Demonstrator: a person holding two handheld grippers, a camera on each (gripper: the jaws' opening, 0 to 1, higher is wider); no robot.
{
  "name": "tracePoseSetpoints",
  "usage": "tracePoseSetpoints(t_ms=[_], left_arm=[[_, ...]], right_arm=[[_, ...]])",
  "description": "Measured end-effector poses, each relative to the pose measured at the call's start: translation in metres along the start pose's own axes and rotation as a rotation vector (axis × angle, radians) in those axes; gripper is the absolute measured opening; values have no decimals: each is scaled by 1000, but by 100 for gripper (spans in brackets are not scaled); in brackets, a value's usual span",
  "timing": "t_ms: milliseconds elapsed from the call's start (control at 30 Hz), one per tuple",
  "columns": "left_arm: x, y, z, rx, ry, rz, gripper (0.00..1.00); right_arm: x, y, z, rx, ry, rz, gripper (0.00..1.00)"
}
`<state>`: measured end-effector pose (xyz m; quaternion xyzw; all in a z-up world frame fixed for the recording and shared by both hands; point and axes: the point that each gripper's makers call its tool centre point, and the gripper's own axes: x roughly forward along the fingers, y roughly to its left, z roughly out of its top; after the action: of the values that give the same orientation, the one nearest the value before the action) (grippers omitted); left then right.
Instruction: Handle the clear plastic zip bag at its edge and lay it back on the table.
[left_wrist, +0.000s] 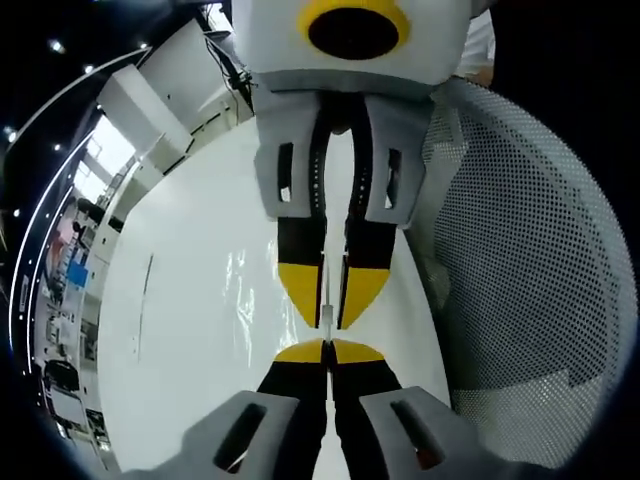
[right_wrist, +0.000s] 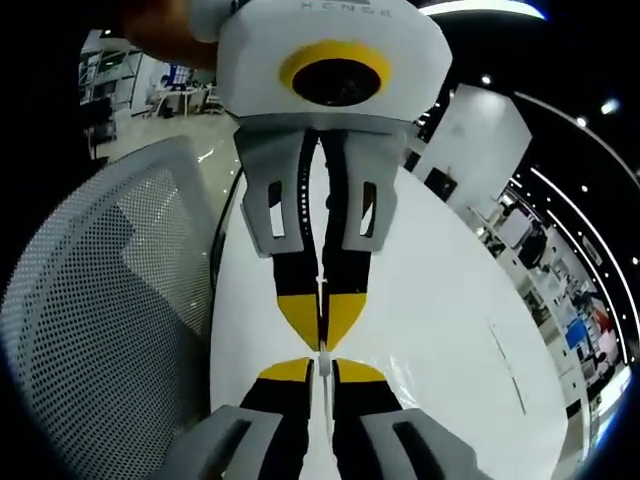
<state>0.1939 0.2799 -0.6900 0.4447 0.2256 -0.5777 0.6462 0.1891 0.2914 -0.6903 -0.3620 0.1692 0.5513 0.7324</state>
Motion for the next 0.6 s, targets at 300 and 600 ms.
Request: tracePoseSetpoints(t_ms=[300, 600], left_arm=[[-3, -1, -1, -29, 5, 5, 0], [-3, -3, -3, -42, 9, 9, 0]], right_arm=[[0, 1, 2, 2, -3, 7, 0], [-1, 2, 0, -1, -2, 17, 0]])
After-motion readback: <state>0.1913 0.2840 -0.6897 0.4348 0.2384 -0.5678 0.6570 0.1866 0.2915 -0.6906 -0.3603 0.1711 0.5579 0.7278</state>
